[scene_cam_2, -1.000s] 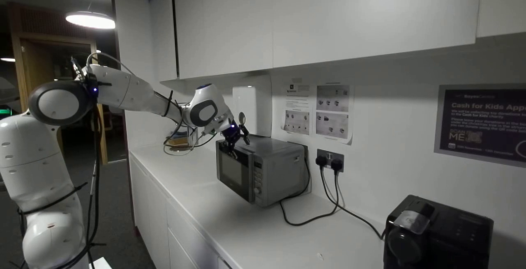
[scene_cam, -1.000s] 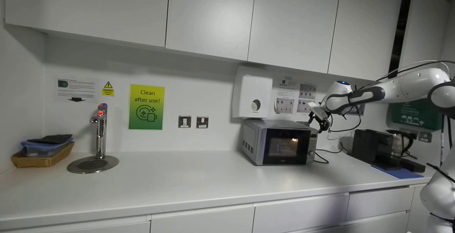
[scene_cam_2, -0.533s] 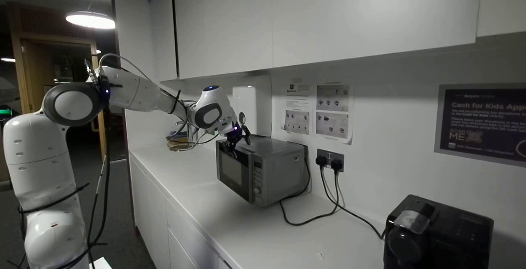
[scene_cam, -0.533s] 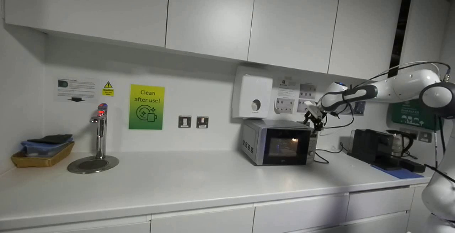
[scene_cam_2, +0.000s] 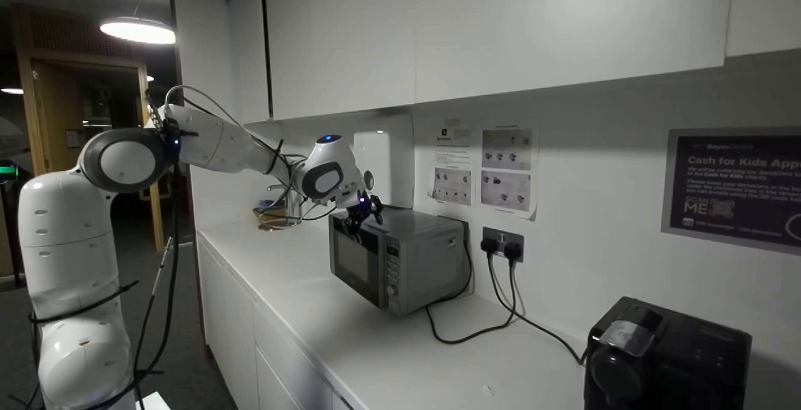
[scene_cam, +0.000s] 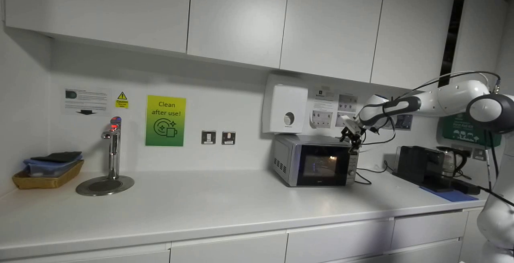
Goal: Open the microwave door
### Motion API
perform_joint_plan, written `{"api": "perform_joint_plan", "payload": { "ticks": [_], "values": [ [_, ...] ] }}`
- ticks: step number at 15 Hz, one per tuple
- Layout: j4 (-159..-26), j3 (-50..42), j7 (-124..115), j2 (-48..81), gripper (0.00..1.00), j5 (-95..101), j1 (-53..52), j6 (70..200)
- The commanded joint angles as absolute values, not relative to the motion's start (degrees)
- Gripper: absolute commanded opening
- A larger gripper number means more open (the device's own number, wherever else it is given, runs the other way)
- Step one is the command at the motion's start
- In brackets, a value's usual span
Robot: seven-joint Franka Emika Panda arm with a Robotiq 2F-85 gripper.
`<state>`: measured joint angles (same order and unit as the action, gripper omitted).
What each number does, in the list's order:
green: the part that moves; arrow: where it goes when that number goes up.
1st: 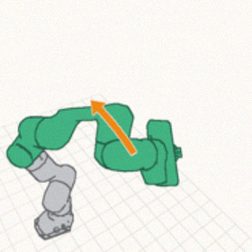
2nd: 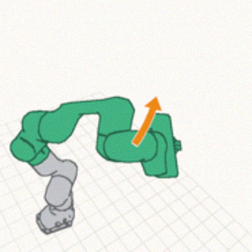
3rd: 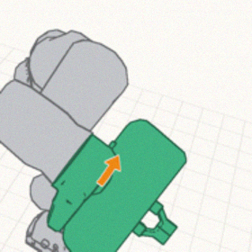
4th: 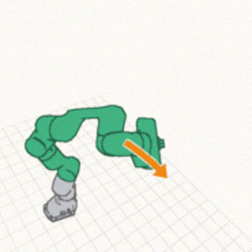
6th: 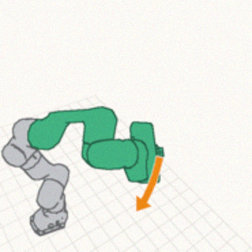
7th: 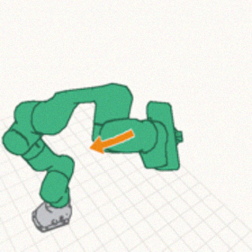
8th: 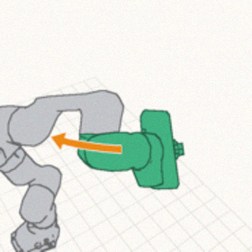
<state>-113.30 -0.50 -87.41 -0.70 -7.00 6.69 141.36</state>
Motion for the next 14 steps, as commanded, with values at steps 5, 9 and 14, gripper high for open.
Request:
{"api": "perform_joint_plan", "payload": {
  "ticks": [5,9,14],
  "values": [
    [-111.7,-2.1,-83.6,1.1,1.00,-8.5,5.8,139.7],
    [-111.9,-2.4,-82.0,1.3,1.00,-8.5,5.8,140.0],
    [-112.4,-2.4,-79.3,1.2,1.00,-6.8,5.8,140.2]
  ]
}}
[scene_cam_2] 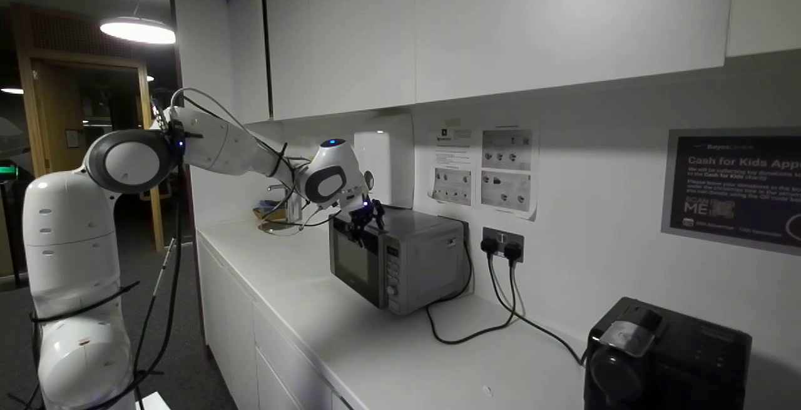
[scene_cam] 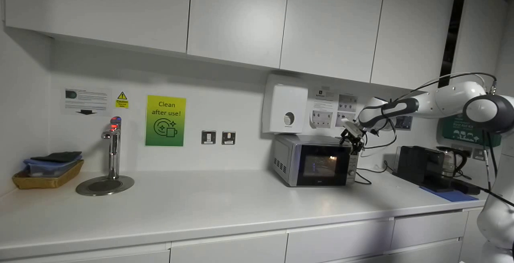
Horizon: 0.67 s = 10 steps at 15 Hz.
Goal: Open the microwave door
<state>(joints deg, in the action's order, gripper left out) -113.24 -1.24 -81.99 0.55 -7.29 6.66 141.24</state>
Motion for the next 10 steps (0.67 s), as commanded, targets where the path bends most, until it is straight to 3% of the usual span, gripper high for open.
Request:
{"api": "perform_joint_plan", "payload": {
  "ticks": [1,10],
  "values": [
    [-112.5,-2.4,-78.8,1.3,1.00,-6.2,5.7,140.4],
    [-113.4,-2.4,-75.1,1.5,1.00,-4.9,5.6,141.0]
  ]
}}
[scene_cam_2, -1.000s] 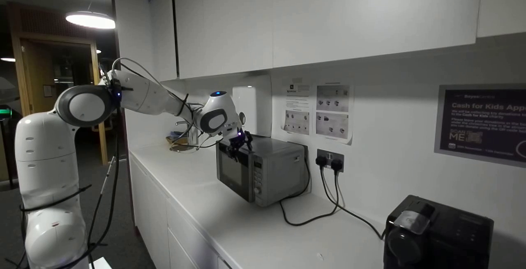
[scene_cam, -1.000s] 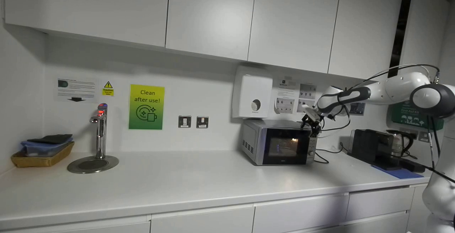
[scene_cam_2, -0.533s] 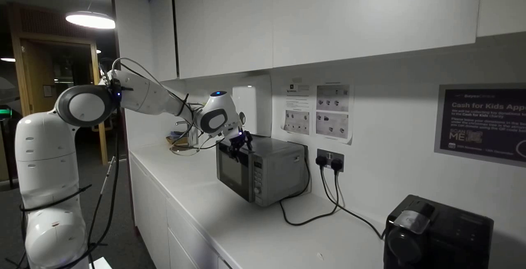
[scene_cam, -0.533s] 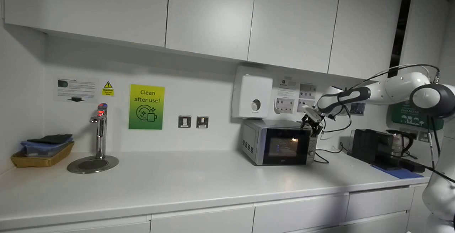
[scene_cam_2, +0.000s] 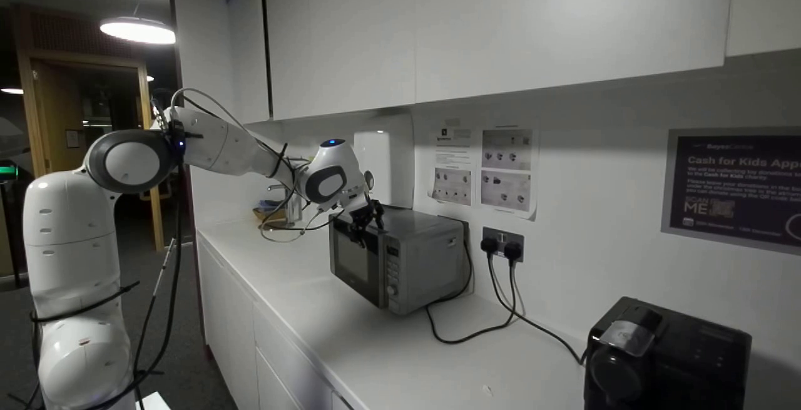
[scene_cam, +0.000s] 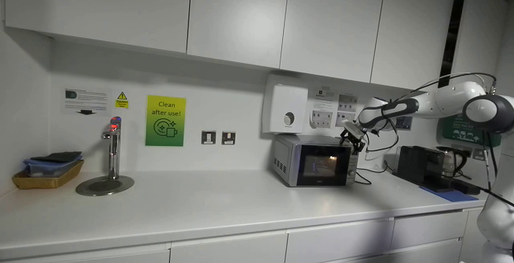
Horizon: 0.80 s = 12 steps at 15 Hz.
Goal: Open the microwave door
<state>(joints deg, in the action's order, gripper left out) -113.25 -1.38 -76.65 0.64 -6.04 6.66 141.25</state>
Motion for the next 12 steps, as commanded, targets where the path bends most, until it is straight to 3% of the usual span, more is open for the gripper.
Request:
{"api": "perform_joint_plan", "payload": {
  "ticks": [1,12],
  "values": [
    [-113.7,-2.4,-74.7,1.5,1.00,-4.6,5.6,141.4],
    [-115.5,-2.5,-72.5,2.3,1.00,-4.9,5.2,141.8]
  ]
}}
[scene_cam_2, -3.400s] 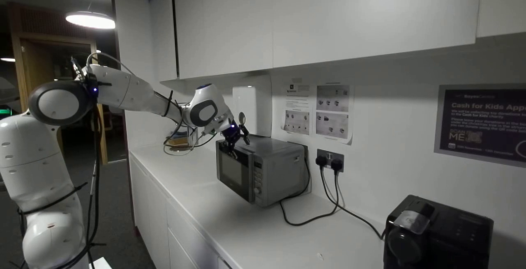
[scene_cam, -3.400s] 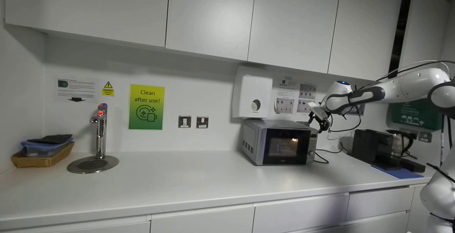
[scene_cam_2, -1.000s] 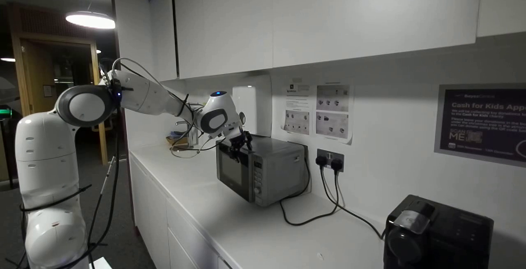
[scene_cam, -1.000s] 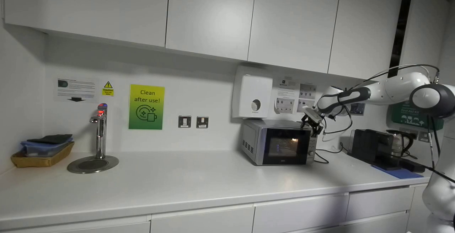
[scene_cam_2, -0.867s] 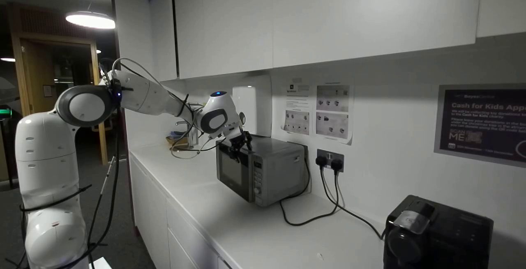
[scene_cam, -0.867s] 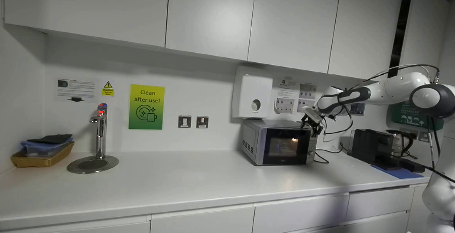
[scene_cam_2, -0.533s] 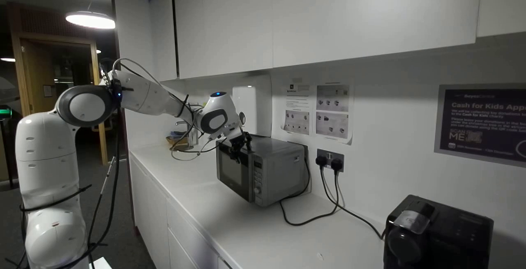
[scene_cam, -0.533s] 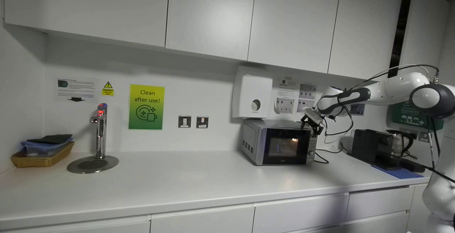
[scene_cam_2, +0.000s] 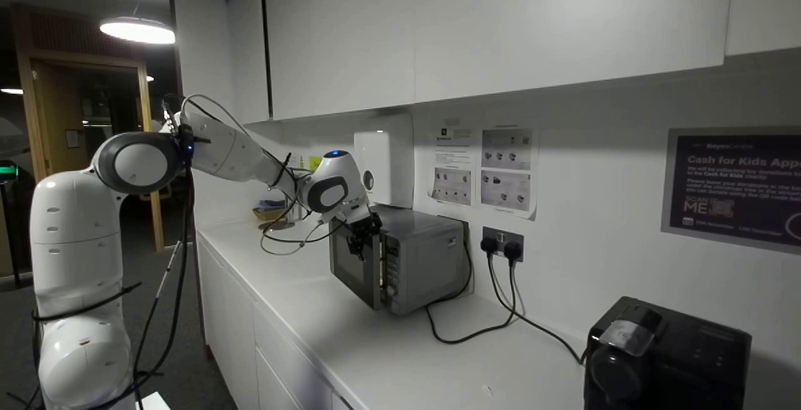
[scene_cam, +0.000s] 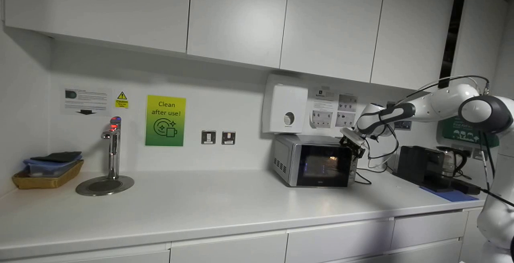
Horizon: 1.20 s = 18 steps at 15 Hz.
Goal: Open the microwave door
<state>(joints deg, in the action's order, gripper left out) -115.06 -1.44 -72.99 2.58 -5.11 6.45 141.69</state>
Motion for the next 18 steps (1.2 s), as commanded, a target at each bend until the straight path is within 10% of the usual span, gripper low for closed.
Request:
{"api": "perform_joint_plan", "payload": {
  "ticks": [1,18],
  "values": [
    [-115.7,-2.4,-72.5,1.9,1.00,-5.0,5.1,141.7],
    [-120.8,0.3,-85.6,-6.6,1.00,0.8,1.1,133.4]
  ]
}}
